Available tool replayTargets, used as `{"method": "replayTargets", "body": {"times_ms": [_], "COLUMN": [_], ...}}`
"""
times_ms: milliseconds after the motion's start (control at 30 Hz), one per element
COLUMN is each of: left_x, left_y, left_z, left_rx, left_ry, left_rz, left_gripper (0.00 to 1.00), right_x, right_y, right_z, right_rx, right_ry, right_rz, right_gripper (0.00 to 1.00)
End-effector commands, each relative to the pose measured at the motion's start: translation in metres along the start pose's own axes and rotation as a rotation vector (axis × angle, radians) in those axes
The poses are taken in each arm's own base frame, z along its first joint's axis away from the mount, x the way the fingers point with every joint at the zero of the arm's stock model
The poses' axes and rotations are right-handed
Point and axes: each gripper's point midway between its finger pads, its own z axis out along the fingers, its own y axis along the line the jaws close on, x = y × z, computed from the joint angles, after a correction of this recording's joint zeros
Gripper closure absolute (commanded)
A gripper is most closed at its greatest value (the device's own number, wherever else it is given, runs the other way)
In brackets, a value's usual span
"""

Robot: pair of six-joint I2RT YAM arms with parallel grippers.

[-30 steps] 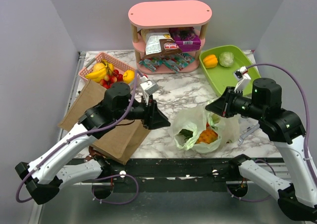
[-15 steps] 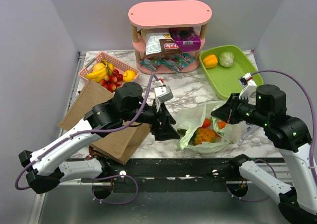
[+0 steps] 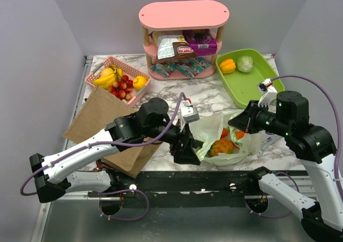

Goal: Place the food into the grocery bag and tie it
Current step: Adjust the grocery bag at the center of the board.

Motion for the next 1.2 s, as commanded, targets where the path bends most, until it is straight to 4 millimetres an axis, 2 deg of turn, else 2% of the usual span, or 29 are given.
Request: {"method": "replayTargets", "body": {"times_ms": [0, 67, 100, 133, 167, 200, 233, 300, 433, 633, 733, 800, 900, 1033, 1167], "left_x": [-0.007, -0.005, -0.005, -0.005, -0.008, -0.011, -0.013, -0.024, -0.062, -0.159, -0.185, -0.193, -0.191, -0.174, -0.155], "left_y": [-0.022, -0.023, -0.023, -0.02, -0.014, -0.007, -0.004, -0.003, 0.003, 0.028, 0.031, 0.029, 0.031, 0.04, 0.045], "left_z": [0.012, 0.016, 0.017, 0.019, 0.021, 0.022, 0.022, 0.022, 0.014, -0.027, -0.043, -0.049, -0.054, -0.048, -0.04], "left_rx": [0.089, 0.099, 0.099, 0.083, 0.045, 0.004, -0.014, -0.032, -0.131, -0.403, -0.424, -0.405, -0.397, -0.378, -0.344], "left_ry": [0.001, 0.006, 0.01, 0.011, -0.003, -0.02, -0.033, -0.075, -0.169, -0.398, -0.479, -0.514, -0.536, -0.52, -0.491], "left_rz": [0.038, 0.038, 0.037, 0.037, 0.032, 0.024, 0.023, 0.028, 0.051, 0.023, -0.002, -0.015, -0.025, -0.041, -0.046], "left_gripper": [0.2, 0.24, 0.33, 0.58, 0.75, 0.91, 1.0, 1.0, 1.0, 1.0, 1.0, 1.0, 1.0, 1.0, 1.0], "right_x": [0.0, -0.001, -0.001, -0.001, -0.001, -0.002, -0.004, -0.008, -0.03, -0.091, -0.112, -0.118, -0.118, -0.1, -0.073], "right_y": [-0.002, -0.003, -0.003, -0.003, -0.003, -0.002, -0.001, 0.0, 0.01, 0.027, 0.041, 0.048, 0.052, 0.047, 0.054], "right_z": [0.002, 0.002, 0.002, 0.002, 0.003, 0.003, 0.004, 0.004, 0.003, 0.005, 0.006, 0.008, 0.013, 0.03, 0.044], "right_rx": [0.011, 0.014, 0.014, 0.014, 0.013, 0.011, 0.01, 0.007, -0.007, 0.022, -0.01, -0.04, -0.07, -0.102, -0.207], "right_ry": [0.002, -0.001, -0.001, 0.0, 0.0, -0.002, -0.004, -0.012, -0.059, -0.164, -0.196, -0.201, -0.198, -0.143, -0.049], "right_rz": [-0.011, -0.011, -0.012, -0.013, -0.012, -0.013, -0.015, -0.021, -0.039, -0.045, -0.053, -0.052, -0.041, -0.013, -0.002], "right_gripper": [0.93, 0.93, 0.93, 0.93, 0.92, 0.93, 0.93, 0.93, 0.93, 0.97, 0.97, 0.97, 0.97, 0.97, 0.97]}}
